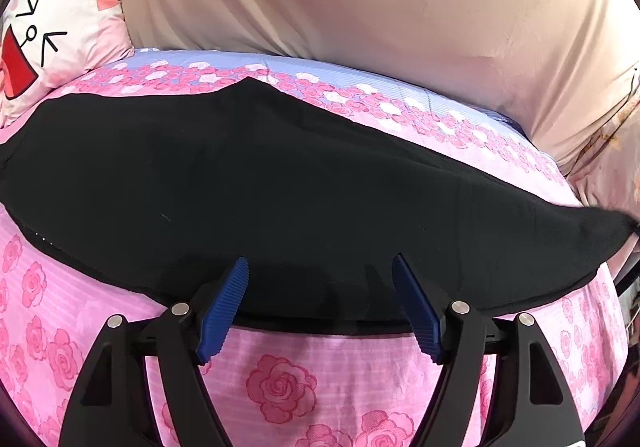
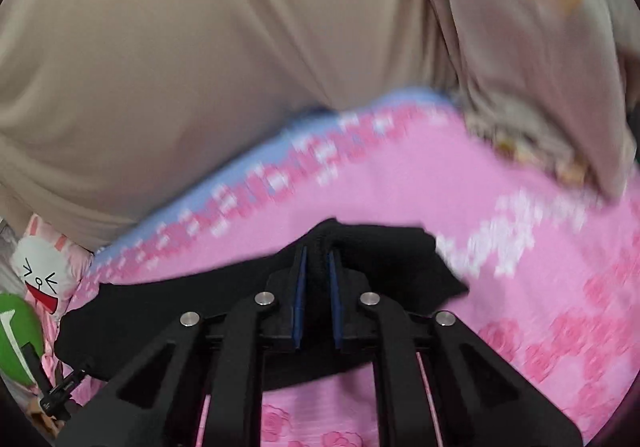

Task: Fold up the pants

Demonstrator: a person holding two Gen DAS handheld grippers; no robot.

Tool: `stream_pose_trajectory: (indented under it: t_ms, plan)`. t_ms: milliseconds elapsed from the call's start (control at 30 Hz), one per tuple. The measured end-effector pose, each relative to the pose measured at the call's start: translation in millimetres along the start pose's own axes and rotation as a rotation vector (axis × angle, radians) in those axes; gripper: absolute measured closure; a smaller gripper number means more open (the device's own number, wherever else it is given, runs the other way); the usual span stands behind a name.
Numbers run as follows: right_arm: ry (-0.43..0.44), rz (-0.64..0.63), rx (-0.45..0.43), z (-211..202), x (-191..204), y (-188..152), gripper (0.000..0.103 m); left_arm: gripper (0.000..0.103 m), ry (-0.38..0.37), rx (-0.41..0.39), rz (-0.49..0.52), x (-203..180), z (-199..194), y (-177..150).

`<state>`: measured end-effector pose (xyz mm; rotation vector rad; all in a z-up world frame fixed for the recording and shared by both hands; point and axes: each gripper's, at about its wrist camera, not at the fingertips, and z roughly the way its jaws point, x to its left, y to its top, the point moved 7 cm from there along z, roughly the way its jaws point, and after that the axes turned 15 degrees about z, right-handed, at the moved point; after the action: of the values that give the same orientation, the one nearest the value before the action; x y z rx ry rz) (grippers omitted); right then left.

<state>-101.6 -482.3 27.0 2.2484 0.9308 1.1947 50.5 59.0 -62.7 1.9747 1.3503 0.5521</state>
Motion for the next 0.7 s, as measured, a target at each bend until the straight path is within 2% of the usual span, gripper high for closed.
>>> stream_pose_trajectory:
  t_ms: [33,100,167,200,233,333,400,467,567,600,667,700]
  plan:
    - [-0.056,-0.033,0.009,3,-4,-3,0.092,0.031,-0.001,0.001,0.001,0,0,0]
    - [-0.231,-0.079,0.102,35,-36,-24,0.087,0.031,-0.005,0.000,0.003,-1,0,0]
    - [-0.352,-0.044,0.135,49,-70,-39,0.083,0.030,-0.008,0.003,0.006,-1,1,0]
    - [-0.369,-0.025,0.126,48,-79,-40,0.082,0.030,-0.010,0.004,0.008,-1,1,0]
    - [-0.361,0.004,0.117,44,-85,-40,0.081,0.029,-0.012,0.004,0.009,-1,1,0]
    - [-0.256,0.109,0.112,31,-88,-37,0.062,0.029,-0.013,0.003,0.009,-1,1,0]
    - [-0.208,0.148,0.124,31,-85,-34,0.061,0.029,-0.016,0.003,0.006,-1,1,0]
    - [-0.172,0.188,0.156,38,-83,-38,0.052,0.029,-0.018,0.002,0.005,-1,0,0]
    - [-0.079,0.281,0.230,55,-83,-49,0.050,0.029,-0.012,-0.009,0.002,0,-2,0]
    - [-0.072,0.287,0.242,61,-80,-53,0.049,0.029,-0.010,-0.016,-0.001,0,-3,1]
    - [-0.079,0.276,0.220,69,-75,-56,0.035,0.029,-0.013,-0.024,0.000,0,-5,0]
    - [-0.084,0.269,0.211,74,-72,-55,0.032,0.029,-0.016,-0.024,0.003,-1,-6,0]
